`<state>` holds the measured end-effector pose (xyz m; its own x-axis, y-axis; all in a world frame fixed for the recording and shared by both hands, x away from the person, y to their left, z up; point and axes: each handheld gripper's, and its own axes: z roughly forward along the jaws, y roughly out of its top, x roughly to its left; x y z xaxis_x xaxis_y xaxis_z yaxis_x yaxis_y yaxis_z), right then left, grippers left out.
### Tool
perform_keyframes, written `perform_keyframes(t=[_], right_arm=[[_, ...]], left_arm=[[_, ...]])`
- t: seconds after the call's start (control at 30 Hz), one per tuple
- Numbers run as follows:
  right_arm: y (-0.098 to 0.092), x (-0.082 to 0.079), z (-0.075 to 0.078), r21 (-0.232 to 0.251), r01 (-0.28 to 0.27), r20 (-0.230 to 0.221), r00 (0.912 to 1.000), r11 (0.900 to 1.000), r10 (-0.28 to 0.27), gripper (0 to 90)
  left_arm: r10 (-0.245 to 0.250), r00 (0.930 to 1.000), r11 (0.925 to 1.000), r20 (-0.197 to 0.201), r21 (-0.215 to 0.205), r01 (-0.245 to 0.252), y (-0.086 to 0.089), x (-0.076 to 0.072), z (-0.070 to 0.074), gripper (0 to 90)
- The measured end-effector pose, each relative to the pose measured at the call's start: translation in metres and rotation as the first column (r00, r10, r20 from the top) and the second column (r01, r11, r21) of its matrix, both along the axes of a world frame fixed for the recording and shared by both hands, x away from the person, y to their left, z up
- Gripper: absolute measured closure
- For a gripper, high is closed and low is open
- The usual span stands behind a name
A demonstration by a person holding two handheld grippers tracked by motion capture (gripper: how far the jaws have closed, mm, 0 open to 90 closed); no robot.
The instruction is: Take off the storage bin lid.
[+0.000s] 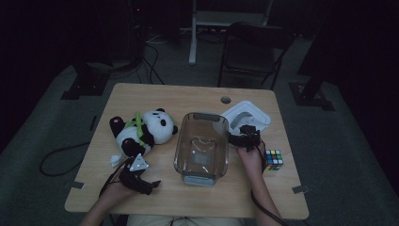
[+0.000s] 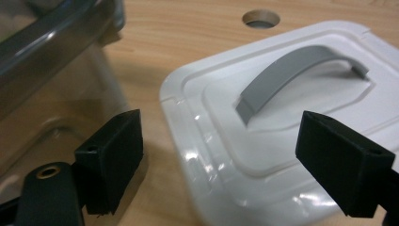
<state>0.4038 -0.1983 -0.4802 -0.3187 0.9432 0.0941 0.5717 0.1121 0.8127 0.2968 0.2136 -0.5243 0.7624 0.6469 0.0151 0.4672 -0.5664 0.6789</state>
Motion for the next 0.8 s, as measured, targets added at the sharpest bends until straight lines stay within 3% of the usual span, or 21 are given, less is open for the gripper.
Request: perform_keyframes(t=[0.47, 0.63, 0.8], right_arm=[[0.0, -0.046, -0.001, -0.048, -0.083, 0.004, 0.9965, 0.995, 0.084, 15.3], [0.0, -0.063, -0.007, -0.065, -0.147, 0.012, 0.9889, 0.987, 0.148, 15.4], [-0.001, -0.078, -0.016, -0.063, -0.179, -0.002, 0.9838, 0.982, 0.179, 15.4]], left_arm=[[-0.002, 1.0, 1.0, 0.0, -0.001, 0.002, 0.0, 0.0, 0.0, 1.4], [-0.002, 1.0, 1.0, 0.0, -0.001, 0.002, 0.0, 0.0, 0.0, 1.4], [-0.002, 1.0, 1.0, 0.0, -0.001, 0.002, 0.0, 0.0, 0.0, 1.4]])
